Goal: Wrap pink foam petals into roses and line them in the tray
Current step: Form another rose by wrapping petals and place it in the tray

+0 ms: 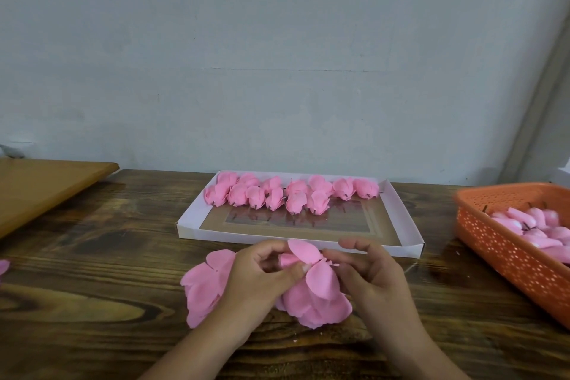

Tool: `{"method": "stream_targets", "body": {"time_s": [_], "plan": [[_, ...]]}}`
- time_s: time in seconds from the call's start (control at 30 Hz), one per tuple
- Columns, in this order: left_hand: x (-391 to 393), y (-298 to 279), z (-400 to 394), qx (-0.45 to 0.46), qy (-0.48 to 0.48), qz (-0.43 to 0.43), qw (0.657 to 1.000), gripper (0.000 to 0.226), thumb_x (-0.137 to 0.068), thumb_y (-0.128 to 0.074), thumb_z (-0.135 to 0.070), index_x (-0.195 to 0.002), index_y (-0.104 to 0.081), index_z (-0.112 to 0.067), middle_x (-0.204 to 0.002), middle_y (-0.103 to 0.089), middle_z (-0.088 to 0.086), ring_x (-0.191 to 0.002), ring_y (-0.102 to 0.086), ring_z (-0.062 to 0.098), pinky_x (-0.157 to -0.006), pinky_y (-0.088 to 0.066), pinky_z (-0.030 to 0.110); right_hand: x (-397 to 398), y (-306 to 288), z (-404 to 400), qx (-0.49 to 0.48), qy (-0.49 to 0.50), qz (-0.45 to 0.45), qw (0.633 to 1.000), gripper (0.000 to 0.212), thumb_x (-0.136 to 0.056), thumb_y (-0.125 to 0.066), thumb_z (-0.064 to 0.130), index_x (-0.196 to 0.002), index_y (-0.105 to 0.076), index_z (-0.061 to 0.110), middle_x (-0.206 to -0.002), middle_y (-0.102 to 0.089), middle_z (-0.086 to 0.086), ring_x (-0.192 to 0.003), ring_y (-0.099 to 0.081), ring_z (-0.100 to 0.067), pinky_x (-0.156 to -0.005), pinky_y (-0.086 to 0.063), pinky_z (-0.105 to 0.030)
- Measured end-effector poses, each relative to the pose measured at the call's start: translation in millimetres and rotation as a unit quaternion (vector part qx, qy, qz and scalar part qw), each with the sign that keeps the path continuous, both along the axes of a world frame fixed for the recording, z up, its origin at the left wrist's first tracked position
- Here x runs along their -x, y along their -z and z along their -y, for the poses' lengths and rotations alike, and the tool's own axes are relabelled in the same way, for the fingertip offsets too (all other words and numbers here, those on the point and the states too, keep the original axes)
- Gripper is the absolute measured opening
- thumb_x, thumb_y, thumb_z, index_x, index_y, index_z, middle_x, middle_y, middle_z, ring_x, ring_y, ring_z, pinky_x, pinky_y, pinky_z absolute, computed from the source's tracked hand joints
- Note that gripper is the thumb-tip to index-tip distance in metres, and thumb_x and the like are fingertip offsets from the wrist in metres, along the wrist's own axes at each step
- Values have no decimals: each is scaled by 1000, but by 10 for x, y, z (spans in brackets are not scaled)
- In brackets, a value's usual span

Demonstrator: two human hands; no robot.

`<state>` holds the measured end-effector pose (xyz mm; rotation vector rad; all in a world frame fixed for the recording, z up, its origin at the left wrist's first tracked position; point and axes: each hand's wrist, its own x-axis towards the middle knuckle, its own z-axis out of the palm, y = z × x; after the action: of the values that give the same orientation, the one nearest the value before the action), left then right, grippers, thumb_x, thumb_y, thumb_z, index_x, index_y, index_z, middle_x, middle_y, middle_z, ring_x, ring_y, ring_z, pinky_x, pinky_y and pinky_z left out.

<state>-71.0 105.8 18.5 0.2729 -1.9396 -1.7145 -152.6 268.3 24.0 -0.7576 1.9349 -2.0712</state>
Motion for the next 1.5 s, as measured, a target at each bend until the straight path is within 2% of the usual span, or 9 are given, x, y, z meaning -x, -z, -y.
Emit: {"method": "stream_targets", "body": {"time_s": [0.27,0.43,0.7,0.83,0.93,1.1,1.23,1.37,1.5], "plan": [[-18,-40,-53,5,32,17,999,36,-60,-84,-38,-96,-79,-38,-95,-80,-6,-91,-75,12,-66,-57,20,24,27,-3,-32,1,-48,998,24,-83,-72,-5,-83,-80,18,-83,-78,-2,-80,-75,-17,-71,-58,-27],[-23,-35,-51,-9,49,5,999,38,-60,-84,-46,-96,-80,-35,-95,-80,-3,-89,-76,13,-65,-55,18,40,11,-6,-23,-8,-35,999,25,-85,-70,-3,-83,-81,19,-83,-78,-5,-81,-74,-25,-78,-60,-45],[-27,-47,-37,5,57,5,998,45,-64,-85,-36,-108,-77,-33,-101,-79,-4,-95,-75,14,-71,-59,23,43,32,-12,-12,-41,-58,997,41,-88,-61,-10,-94,-79,25,-89,-77,-7,-77,-70,-24,-72,-59,-35],[-24,-38,-31,3,49,11,999,74,-64,-88,-30,-129,-58,-48,-106,-77,0,-99,-74,19,-82,-62,36,68,76,-6,-27,-32,-65,997,35,-89,-63,-7,-95,-80,23,-91,-77,-5,-86,-72,-27,-79,-59,-50],[-37,-38,-32,26,71,6,997,67,-77,-84,-16,-123,-59,-57,-106,-77,-3,-100,-74,16,-79,-61,30,61,69,-13,-43,-34,-80,995,42,-90,-60,-8,-95,-81,29,-98,-76,-1,-95,-71,-21,-84,-58,-47],[-40,-14,-22,64,52,14,996,47,-84,-77,0,-104,-75,-43,-102,-79,-8,-97,-74,11,-71,-57,23,45,33,-45,-36,-67,-60,995,41,-96,-54,0,-97,-80,32,-103,-72,-2,-99,-69,-19,-88,-57,-48],[-25,-1,-10,57,46,6,997,42,-83,-79,-3,-102,-75,-41,-102,-78,-7,-96,-74,13,-68,-57,22,20,9,-32,-46,-96,-71,992,26,-84,-63,31,-105,-76,38,-106,-70,0,-99,-69,-21,-91,-54,-52],[-8,14,-12,43,46,4,998,43,-82,-79,-1,-102,-78,-39,-107,-78,-5,-101,-74,15,-79,-60,29,25,38,-12,-43,-77,-89,992,25,-84,-67,32,-105,-76,41,-100,-69,3,-96,-69,-21,-91,-54,-52],[-13,8,-18,49,47,13,998,44,-85,-75,0,-100,-77,-42,-103,-79,-5,-97,-75,15,-74,-59,27,33,13,-28,-47,-115,-77,989,21,-93,-65,31,-108,-76,39,-107,-68,1,-102,-67,-23,-94,-55,-48]]}}
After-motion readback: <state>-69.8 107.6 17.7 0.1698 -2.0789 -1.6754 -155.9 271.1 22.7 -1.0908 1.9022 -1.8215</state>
